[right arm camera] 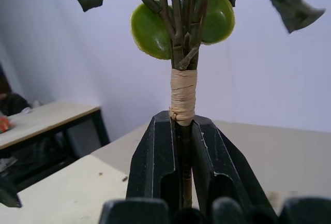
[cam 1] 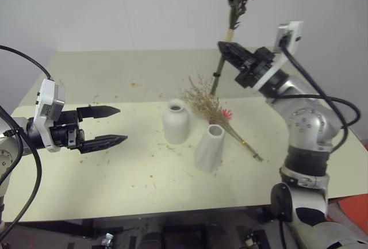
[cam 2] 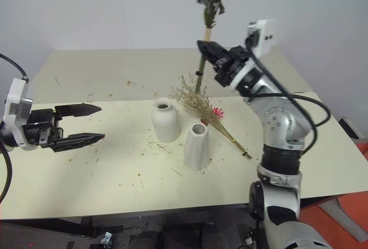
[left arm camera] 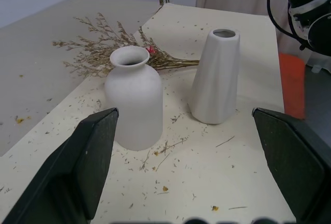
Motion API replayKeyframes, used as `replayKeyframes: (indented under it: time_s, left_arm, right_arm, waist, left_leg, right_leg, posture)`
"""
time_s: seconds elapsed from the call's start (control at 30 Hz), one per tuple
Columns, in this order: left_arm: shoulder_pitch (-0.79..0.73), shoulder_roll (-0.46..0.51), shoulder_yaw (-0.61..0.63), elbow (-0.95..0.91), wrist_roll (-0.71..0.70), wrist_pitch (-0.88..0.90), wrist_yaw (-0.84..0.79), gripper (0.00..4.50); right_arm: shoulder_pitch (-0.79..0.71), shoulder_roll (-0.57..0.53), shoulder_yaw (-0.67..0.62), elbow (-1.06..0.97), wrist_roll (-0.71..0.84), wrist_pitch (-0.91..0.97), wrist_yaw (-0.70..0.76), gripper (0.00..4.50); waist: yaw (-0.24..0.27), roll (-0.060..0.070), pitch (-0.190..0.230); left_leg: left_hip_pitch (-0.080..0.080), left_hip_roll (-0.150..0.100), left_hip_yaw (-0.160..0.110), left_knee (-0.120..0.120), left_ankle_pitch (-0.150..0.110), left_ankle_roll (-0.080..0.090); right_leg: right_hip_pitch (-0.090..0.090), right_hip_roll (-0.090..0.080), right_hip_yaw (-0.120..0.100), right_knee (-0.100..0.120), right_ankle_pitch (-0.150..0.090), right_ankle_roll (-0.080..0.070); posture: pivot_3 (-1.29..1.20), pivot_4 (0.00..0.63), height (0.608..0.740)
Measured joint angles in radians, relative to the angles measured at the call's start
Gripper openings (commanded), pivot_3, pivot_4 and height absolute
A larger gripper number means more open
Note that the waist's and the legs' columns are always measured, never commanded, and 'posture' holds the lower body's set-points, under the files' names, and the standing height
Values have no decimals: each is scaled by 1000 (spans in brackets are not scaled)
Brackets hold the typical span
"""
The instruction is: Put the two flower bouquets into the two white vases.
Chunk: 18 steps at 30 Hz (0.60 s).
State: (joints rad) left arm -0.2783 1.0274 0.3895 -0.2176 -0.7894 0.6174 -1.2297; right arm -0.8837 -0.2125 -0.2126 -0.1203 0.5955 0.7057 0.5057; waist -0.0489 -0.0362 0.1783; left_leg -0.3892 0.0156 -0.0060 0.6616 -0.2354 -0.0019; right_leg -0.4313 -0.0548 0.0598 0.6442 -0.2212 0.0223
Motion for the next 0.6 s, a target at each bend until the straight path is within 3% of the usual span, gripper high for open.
replayKeyframes:
  time_s: [0.17,0.6]
  left_arm:
    - [-5,0,-1,0,2,0,0,4500]
    - [3,0,1,-10,1,7,5,4500]
  right_arm:
    - [0,55,117,49,-78,-119,-5,177]
    - [-5,120,186,176,-159,-275,-4,177]
  waist:
    - [1,0,0]
    - [-4,0,0]
  left_leg:
    - [-2,0,0,0,0,0]
    - [-3,0,0,0,0,0]
  right_leg:
    - [-3,0,0,1,0,0]
    - [-6,0,0,3,1,-2]
  posture:
    - [0,150,740]
    - [0,150,740]
